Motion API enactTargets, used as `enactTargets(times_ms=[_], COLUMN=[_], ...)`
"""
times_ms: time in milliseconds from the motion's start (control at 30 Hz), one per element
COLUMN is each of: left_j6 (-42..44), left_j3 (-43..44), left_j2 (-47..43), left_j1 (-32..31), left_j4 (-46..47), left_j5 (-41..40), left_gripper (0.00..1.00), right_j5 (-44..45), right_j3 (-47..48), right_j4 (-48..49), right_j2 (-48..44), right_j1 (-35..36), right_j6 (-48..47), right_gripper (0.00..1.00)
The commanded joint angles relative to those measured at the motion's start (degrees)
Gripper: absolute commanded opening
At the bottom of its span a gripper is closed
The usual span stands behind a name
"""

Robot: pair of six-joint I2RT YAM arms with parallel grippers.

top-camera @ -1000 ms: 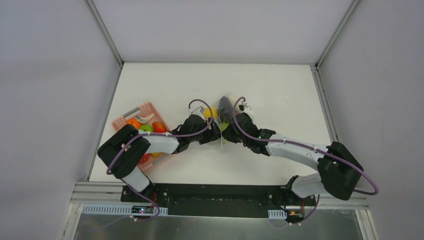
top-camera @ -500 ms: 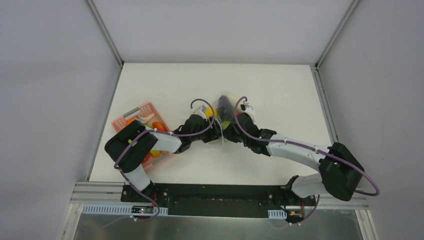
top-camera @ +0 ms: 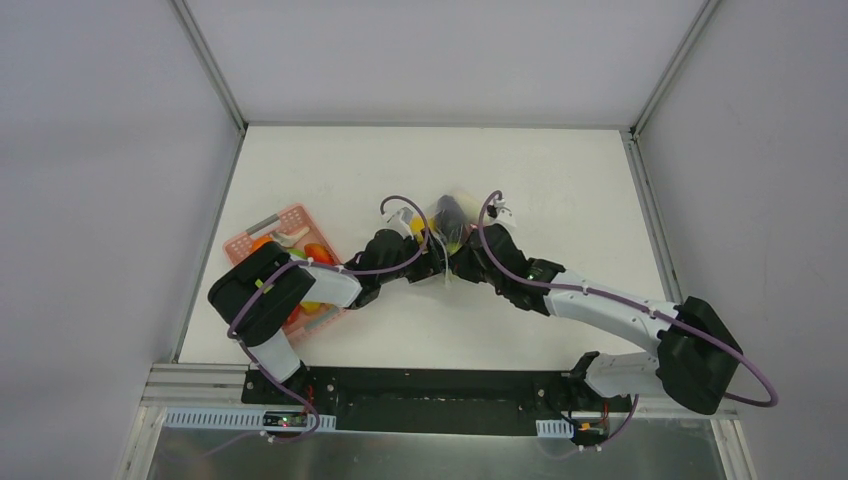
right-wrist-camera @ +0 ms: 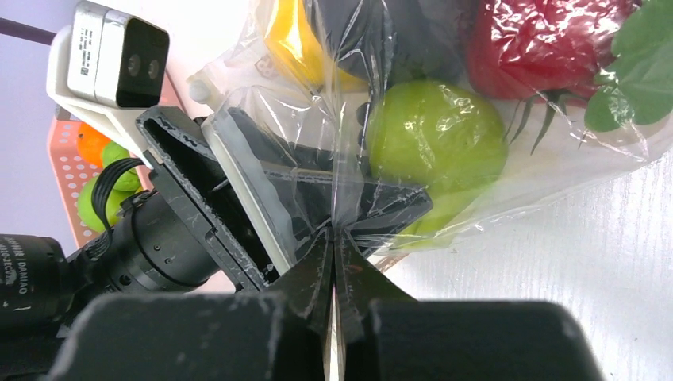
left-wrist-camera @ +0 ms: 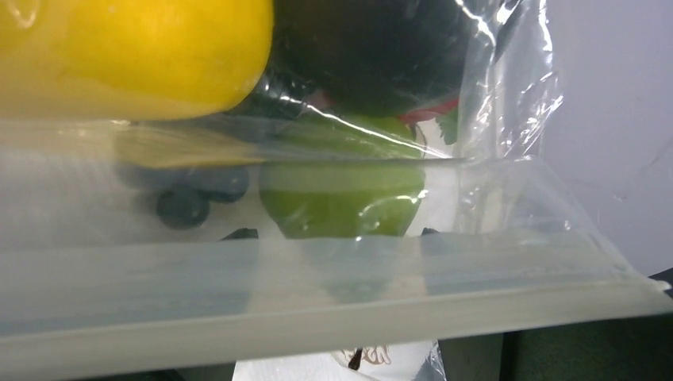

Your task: Open the zip-top bag and remove the fake food

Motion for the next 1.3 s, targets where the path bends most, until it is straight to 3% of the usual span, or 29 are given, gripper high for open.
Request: enactTargets(times_ms=[0,233,300,533,633,1067,1267], left_j6=[-1.6,-2.7,-3.4,-1.5,0.0,11.4,17.7], left_j3=[1.5,3.2,3.2,2.3,1.7,6.8,14.2], left_j2=[0.5,3.3,3.9,0.3,-2.5,-15.8,-19.6], left_j1=[-0.2,-0.2,-0.2,-0.2,-0.1,0.7,1.2], left_j4=[10.8,9.9,10.4,7.7,4.6,-27.8,-48.4], left_j5=[3.2,1.9,2.2,2.1,1.2,-3.1,-0.1], left_gripper=[0.77,0.74,0.67,0.26,0.18,0.12,0.11], right_j5=[-3.3,-5.6,-5.3,-0.9,1.1,10.0,12.5], right_j3=[-0.8,-2.8,-3.1,-4.8,-5.2,-5.7,-7.0], right_j4=[4.5,7.9,7.9,6.5,4.9,-1.4,-2.5], right_j2=[-2.2,-2.0,-2.1,-4.2,-4.8,-7.2,-7.8], right_j1=[1.0,1.1,1.1,1.0,0.8,0.2,-0.4], right_j6=[0.5,1.9,1.9,1.9,1.4,-3.3,-3.5], right_gripper=[0.0,0.0,0.0,0.0,0.0,0.0,0.0])
